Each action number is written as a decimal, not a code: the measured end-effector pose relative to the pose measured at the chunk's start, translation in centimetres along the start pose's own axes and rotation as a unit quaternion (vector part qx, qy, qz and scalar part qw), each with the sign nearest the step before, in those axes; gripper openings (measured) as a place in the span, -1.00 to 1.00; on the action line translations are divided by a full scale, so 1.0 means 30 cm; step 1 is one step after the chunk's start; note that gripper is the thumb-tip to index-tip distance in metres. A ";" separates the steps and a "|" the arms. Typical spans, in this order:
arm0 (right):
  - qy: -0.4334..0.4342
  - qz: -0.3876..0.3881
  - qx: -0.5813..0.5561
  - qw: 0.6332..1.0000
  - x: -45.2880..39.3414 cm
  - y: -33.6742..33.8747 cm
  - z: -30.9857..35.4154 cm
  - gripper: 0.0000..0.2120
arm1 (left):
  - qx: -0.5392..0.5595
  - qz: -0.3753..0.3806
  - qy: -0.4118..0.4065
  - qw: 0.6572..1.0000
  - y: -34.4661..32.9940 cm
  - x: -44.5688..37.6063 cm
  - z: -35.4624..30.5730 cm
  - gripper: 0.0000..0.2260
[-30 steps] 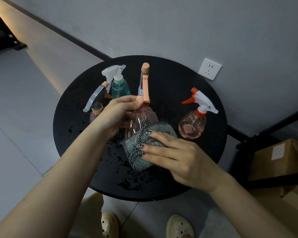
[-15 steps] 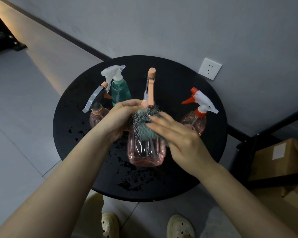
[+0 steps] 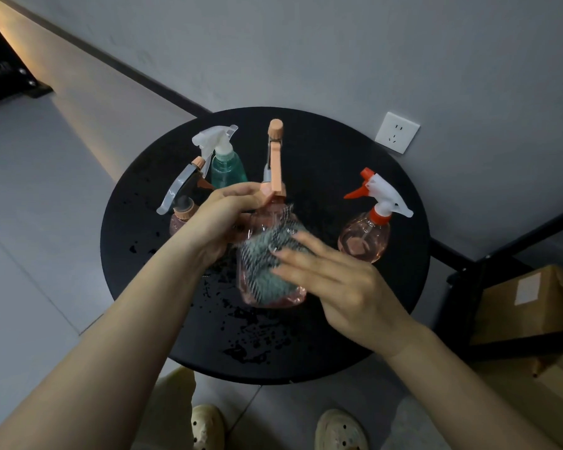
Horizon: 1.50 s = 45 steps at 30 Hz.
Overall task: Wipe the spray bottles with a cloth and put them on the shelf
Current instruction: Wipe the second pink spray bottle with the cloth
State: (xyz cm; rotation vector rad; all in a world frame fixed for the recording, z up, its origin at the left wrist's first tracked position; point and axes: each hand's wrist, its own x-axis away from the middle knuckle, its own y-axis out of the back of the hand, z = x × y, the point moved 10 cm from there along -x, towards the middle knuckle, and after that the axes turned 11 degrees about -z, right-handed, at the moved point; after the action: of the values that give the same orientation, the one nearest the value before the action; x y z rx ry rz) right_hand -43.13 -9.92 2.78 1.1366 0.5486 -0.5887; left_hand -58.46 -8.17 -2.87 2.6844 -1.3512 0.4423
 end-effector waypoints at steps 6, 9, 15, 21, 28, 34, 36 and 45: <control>-0.179 -0.057 -0.049 0.981 -0.046 0.025 -0.136 -0.51 | -0.004 0.000 0.020 1.000 -0.034 0.017 0.021 -0.83; -0.185 -0.056 -0.057 0.980 -0.042 0.014 -0.133 -0.46 | 0.005 0.001 0.021 1.000 -0.033 0.014 0.019 -0.82; -0.014 -0.026 -0.028 0.999 -0.006 0.007 -0.008 -0.53 | 0.026 0.002 0.003 1.000 0.012 -0.005 0.000 -0.83; 0.095 0.019 0.025 0.995 0.047 -0.016 0.060 -0.67 | 0.030 -0.024 -0.017 0.999 0.035 -0.012 -0.021 -0.85; -0.087 -0.035 -0.031 0.995 -0.037 -0.003 -0.066 -0.46 | 0.038 0.017 0.010 0.999 -0.007 -0.012 0.011 -0.86; -0.345 -0.045 -0.256 0.902 0.005 -0.050 -0.186 -0.50 | 0.070 0.021 -0.010 0.997 -0.013 0.006 -0.018 -0.84; -0.419 -0.024 -0.337 0.843 0.045 -0.092 -0.212 -0.34 | 0.088 0.037 -0.019 0.995 -0.024 0.016 -0.034 -0.88; -0.529 0.030 -0.450 0.719 0.112 -0.166 -0.226 -0.25 | 0.110 0.071 -0.033 0.991 -0.073 0.053 -0.065 -0.83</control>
State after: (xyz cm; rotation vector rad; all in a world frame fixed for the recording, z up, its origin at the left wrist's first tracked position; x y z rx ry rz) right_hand -44.79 -5.55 -4.98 -0.2133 -0.2412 -0.6867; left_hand -56.22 -7.64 -0.45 2.8094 -1.6065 0.5502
